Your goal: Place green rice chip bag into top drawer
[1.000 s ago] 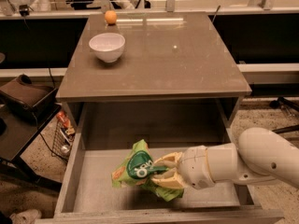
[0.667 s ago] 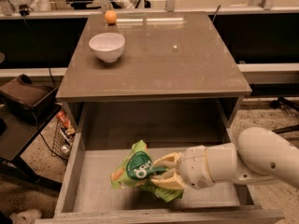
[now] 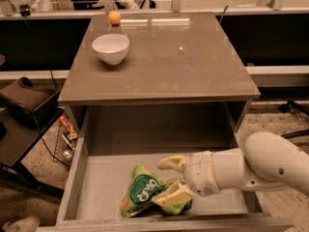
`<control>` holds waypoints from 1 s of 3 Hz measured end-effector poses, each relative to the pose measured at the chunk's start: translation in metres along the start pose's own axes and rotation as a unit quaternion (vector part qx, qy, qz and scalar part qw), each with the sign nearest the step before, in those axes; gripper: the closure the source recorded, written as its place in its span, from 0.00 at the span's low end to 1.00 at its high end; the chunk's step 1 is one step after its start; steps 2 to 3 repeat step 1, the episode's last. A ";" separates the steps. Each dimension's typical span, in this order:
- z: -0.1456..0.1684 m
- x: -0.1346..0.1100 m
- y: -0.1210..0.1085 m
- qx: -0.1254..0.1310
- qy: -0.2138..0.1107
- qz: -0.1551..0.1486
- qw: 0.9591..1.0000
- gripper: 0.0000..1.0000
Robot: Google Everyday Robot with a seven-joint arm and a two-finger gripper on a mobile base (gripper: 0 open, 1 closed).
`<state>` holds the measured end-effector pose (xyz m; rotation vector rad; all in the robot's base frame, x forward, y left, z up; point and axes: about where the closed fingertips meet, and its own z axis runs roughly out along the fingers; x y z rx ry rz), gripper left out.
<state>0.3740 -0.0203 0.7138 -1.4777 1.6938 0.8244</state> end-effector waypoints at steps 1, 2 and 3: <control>0.001 -0.001 0.001 -0.001 0.000 -0.001 1.000 0.00; 0.001 -0.001 0.001 -0.001 0.000 -0.001 1.000 0.00; 0.001 -0.001 0.001 -0.001 0.000 -0.001 1.000 0.00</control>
Offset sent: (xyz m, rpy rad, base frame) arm 0.0000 0.0000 0.0000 0.0000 0.0000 0.0000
